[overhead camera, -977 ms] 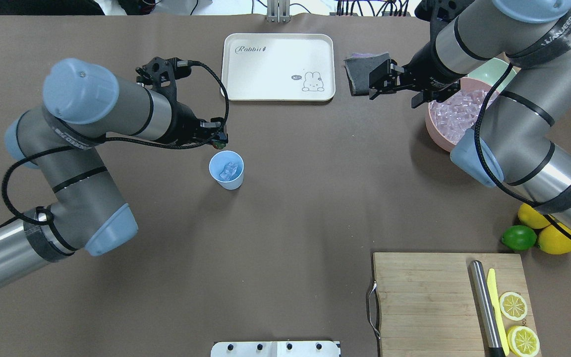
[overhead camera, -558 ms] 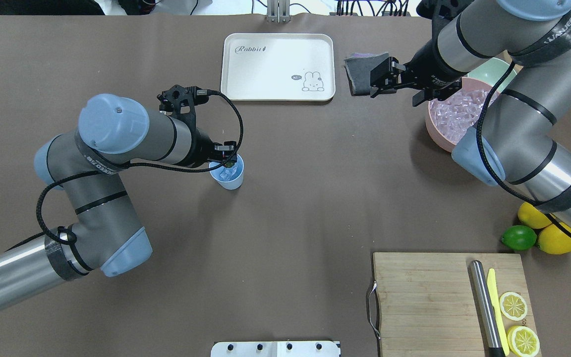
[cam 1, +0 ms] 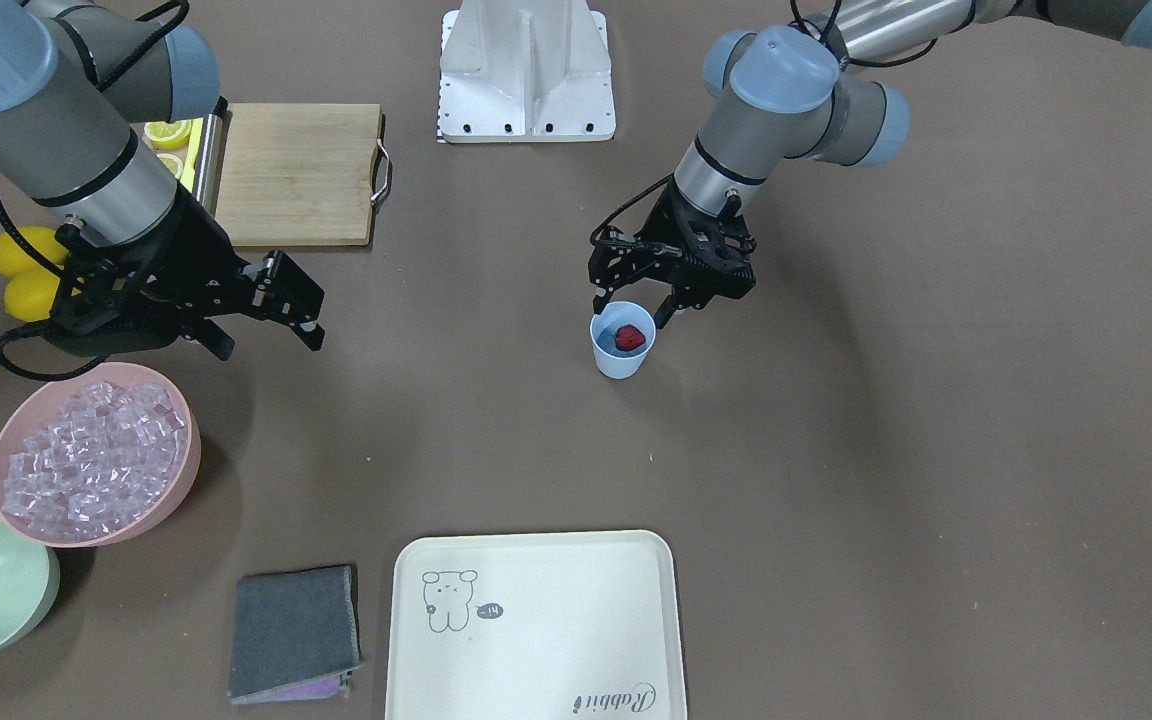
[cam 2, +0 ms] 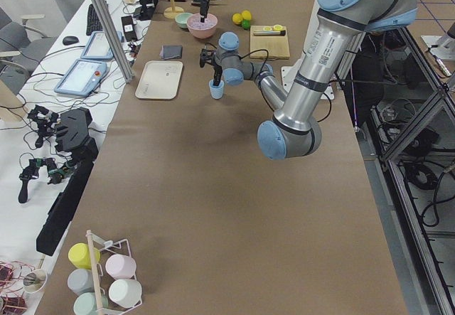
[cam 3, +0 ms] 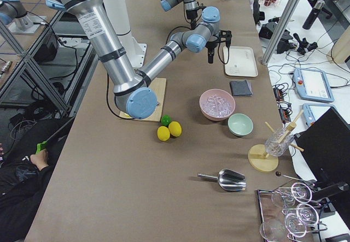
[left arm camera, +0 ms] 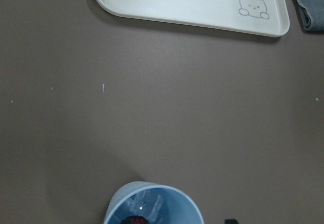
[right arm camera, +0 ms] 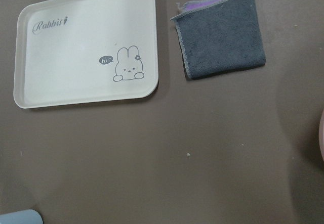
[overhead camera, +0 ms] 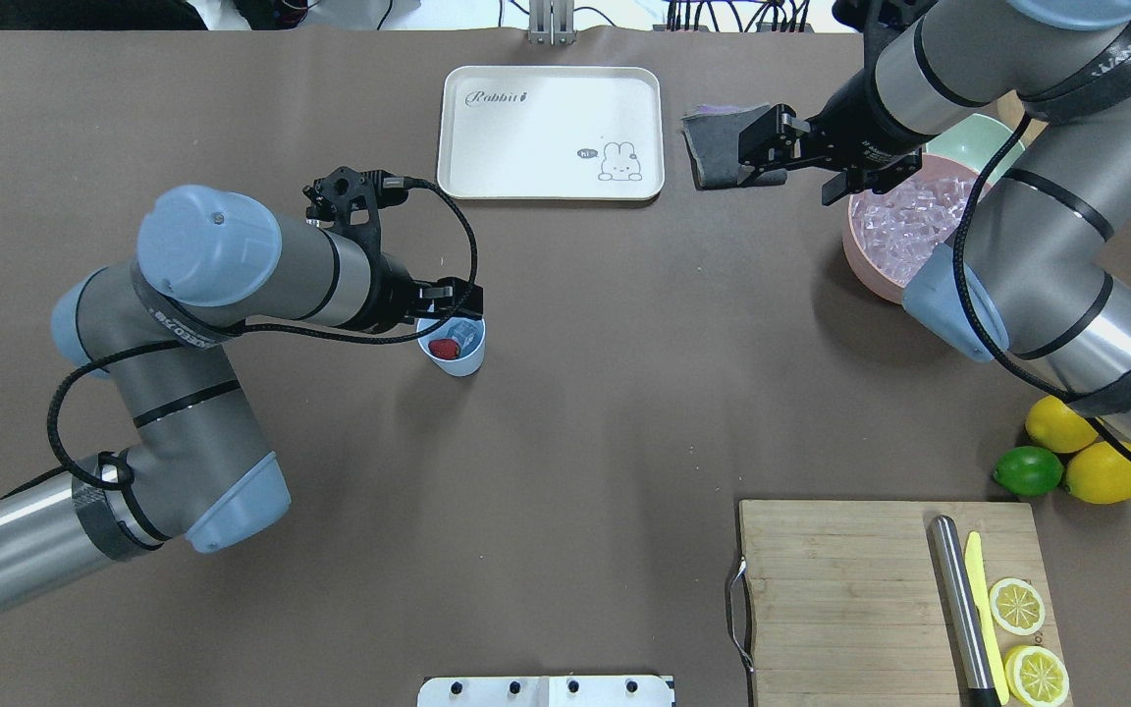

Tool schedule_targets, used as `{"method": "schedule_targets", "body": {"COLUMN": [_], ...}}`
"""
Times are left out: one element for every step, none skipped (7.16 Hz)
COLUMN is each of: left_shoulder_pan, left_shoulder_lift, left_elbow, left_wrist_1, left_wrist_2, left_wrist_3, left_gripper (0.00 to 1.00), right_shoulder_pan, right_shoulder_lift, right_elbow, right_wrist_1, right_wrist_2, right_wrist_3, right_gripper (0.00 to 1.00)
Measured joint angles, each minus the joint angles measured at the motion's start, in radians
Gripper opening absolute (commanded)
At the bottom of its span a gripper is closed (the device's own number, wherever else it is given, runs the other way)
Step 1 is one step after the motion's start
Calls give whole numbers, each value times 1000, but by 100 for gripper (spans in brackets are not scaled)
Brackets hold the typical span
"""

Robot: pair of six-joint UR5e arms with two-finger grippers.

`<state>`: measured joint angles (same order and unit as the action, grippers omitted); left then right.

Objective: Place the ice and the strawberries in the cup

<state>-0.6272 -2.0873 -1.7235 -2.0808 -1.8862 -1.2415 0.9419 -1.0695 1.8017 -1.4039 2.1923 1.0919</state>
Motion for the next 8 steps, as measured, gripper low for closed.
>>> {"method": "schedule_targets", "body": {"left_shoulder_pan": [-56, -129, -215, -302, -382, -439, -478, -522], "left_shoulder_lift": [5, 23, 64, 118, 179, 233, 288, 340], "left_elbow": [-7, -10, -13, -15, -15, -8, 5, 21], "left_wrist_1": [2, 3, 2, -1, -3, -5, -6, -4], "left_wrist_2": [-51, -101, -148, -185, -199, -187, -163, -153], "left_wrist_3": [28, 112, 275, 479, 652, 736, 769, 781], "left_gripper": [98, 98, 98, 98, 98, 98, 98, 98], "right_shoulder_pan": [15, 34, 58, 79, 100, 119, 144, 173], "right_shoulder_lift": [-4, -18, -46, -79, -117, -153, -193, -239], "right_elbow": [0, -1, -2, -2, -4, -6, -9, -11], "right_wrist_1": [-4, -5, -6, -6, -6, -7, -7, -7], "right_wrist_2": [10, 20, 30, 35, 38, 38, 39, 39], "right_wrist_3": [-9, -37, -91, -148, -212, -272, -335, -406], "right_gripper": [99, 99, 99, 99, 99, 99, 99, 99]}}
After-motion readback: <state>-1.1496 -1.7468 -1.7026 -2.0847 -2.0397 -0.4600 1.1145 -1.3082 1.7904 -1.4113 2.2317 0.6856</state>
